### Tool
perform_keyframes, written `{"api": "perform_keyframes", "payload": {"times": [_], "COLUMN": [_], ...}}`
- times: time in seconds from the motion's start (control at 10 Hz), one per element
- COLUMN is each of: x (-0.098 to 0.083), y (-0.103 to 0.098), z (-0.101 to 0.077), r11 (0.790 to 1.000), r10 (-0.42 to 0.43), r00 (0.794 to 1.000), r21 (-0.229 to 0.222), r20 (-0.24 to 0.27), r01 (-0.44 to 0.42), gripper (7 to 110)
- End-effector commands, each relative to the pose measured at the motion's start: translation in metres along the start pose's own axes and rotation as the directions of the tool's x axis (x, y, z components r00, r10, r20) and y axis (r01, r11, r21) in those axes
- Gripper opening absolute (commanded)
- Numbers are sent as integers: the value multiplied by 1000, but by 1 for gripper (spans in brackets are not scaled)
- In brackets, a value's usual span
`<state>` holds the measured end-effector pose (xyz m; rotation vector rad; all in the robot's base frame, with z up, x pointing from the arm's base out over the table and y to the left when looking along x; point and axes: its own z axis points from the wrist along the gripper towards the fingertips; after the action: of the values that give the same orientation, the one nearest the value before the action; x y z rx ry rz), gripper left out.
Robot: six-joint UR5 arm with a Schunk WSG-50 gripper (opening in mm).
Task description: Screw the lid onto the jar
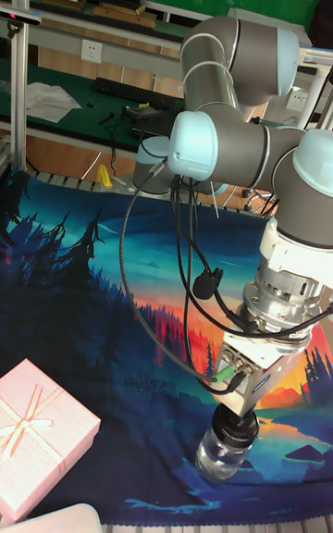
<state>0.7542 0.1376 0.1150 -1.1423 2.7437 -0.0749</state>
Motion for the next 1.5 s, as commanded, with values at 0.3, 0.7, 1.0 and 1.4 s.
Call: {"api": "perform_keyframes", "payload": {"times": [0.3,0.7,1.0,1.4], "x": [-7,-8,-7,-5], "y": [4,-5,-6,-11], "z": [1,9,8,10], "r11": [998,999,999,1000], "r10": [-40,-44,-47,27], "r00": [998,998,998,999], "r21": [-40,-20,-24,-5], "r20": [38,35,34,25], "r01": [41,45,48,-27], "gripper": [7,7,7,7]}}
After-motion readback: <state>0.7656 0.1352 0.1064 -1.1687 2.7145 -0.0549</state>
